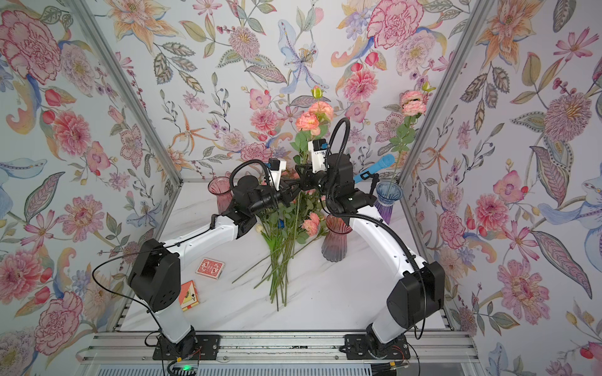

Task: Place the pink flowers into the vase
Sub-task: Place the flower in the vase.

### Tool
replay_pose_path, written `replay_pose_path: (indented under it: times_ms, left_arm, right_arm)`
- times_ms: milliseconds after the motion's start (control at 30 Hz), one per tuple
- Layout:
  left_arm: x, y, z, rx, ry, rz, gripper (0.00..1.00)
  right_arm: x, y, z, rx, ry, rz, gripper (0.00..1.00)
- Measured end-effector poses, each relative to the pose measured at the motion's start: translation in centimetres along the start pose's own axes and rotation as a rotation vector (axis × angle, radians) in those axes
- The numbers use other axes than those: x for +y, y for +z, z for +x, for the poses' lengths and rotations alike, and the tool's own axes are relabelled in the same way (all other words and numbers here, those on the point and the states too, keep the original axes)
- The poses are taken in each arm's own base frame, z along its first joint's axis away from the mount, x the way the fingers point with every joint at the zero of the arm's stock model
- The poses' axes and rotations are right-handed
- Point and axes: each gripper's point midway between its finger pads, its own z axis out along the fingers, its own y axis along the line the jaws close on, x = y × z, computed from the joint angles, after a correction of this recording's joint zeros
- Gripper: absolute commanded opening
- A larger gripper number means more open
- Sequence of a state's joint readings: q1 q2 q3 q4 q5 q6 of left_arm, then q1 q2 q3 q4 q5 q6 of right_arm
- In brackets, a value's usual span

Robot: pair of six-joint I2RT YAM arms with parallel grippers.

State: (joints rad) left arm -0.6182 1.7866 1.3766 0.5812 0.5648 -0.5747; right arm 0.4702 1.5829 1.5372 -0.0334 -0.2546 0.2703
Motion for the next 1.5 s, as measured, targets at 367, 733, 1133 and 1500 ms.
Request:
replay_pose_path:
  times_ms: [367,733,1133,1500]
  left_arm:
    - [1.4,-0.2,1.6,0.064,0.053,-0.073,0.67]
    - [1.5,-1.8,0.9,0.102,0.129,-0.148,1.0]
    - [2.3,-2.2,1.1,0.12,0.17,-0.197,1.0]
    - [2.3,-2.2,1.1,0.119,0.171,-0.196,1.0]
  right_arm:
    - [-2.6,-0.8,-2.3,-0.047,-0.011,0.082,0.0]
    - [-6.1,-4.0,-10.4,-0.221,-0.096,0.2,0.0]
    - [-11.3,-19.1,-20.8,-0.519,-0.254,0.524,0.0]
    - [-14.0,-28.8,-24.7,-0.677,-0.303,0.725,0.0]
